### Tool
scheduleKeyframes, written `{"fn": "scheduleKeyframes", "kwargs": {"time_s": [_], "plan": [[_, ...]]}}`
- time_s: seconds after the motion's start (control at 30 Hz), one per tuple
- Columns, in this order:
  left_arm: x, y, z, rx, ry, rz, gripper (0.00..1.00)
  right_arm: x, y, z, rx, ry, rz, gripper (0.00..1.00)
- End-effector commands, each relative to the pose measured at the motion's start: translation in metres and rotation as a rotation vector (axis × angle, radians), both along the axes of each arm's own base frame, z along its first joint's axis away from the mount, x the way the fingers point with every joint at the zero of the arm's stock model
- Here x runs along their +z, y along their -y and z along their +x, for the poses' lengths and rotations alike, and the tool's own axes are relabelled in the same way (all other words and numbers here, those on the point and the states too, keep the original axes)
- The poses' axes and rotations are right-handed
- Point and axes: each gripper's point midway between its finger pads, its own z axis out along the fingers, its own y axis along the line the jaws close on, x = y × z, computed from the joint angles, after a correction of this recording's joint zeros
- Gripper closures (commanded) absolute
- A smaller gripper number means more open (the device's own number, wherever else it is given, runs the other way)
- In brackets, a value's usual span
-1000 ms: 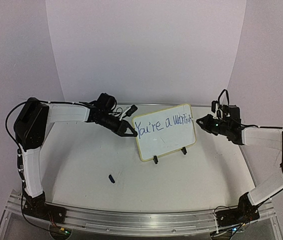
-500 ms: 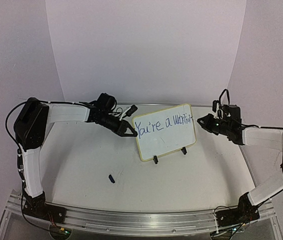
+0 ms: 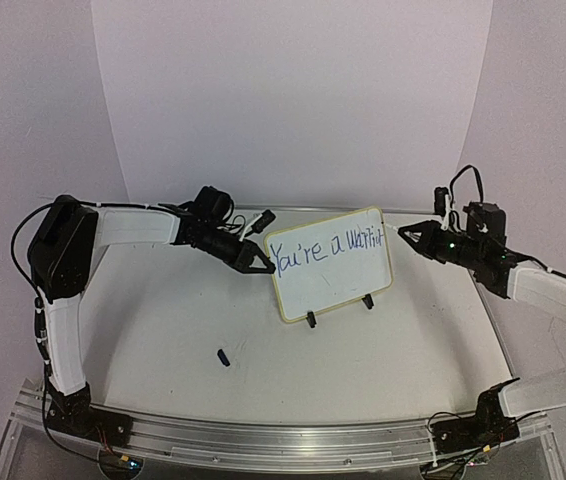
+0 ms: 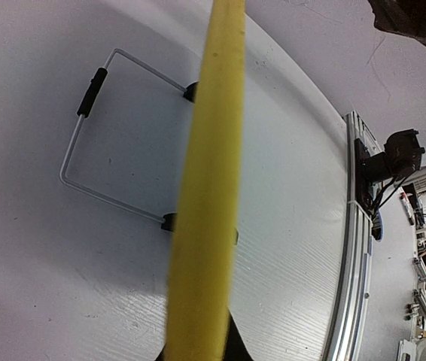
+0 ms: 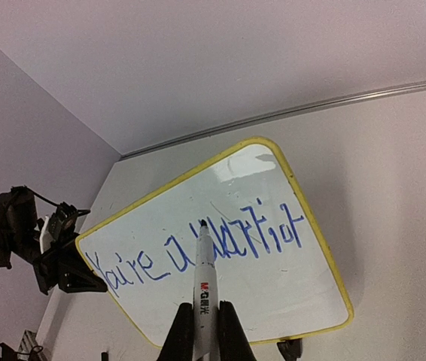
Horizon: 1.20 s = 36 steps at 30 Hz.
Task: Write a sentence on the whiteboard
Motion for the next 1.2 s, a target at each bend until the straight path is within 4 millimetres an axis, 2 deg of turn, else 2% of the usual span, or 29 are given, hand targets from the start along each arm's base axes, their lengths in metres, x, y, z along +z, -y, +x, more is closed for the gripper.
{"fn": "scheduleKeyframes", "kwargs": {"time_s": [0.0, 0.13, 0.23, 0.3, 0.37, 0.67, 0.77, 1.17], "plan": [[-0.015, 0.006, -0.015, -0.028, -0.021, 0.061, 1.00, -0.008, -0.024, -0.018, 0.109, -0.044, 0.020, 1.00], [-0.013, 0.006, -0.016, -0.029, -0.018, 0.061, 1.00, -0.020, -0.051, -0.028, 0.144, -0.072, -0.019, 1.00], [-0.014, 0.006, -0.016, -0.030, -0.017, 0.063, 1.00, -0.035, -0.082, -0.039, 0.209, -0.101, -0.068, 1.00], [-0.013, 0.006, -0.016, -0.030, -0.016, 0.063, 1.00, -0.040, -0.093, -0.043, 0.234, -0.109, -0.061, 1.00], [-0.012, 0.007, -0.017, -0.033, -0.014, 0.062, 1.00, -0.046, -0.114, -0.051, 0.282, -0.104, -0.052, 1.00], [-0.012, 0.008, -0.019, -0.040, -0.013, 0.063, 1.00, -0.077, -0.181, -0.071, 0.421, -0.112, -0.129, 1.00], [-0.010, 0.008, -0.019, -0.040, -0.005, 0.062, 1.00, -0.084, -0.193, -0.072, 0.436, -0.116, -0.150, 1.00], [-0.011, 0.009, -0.021, -0.046, -0.008, 0.062, 1.00, -0.106, -0.205, -0.050, 0.391, -0.164, -0.175, 1.00]]}}
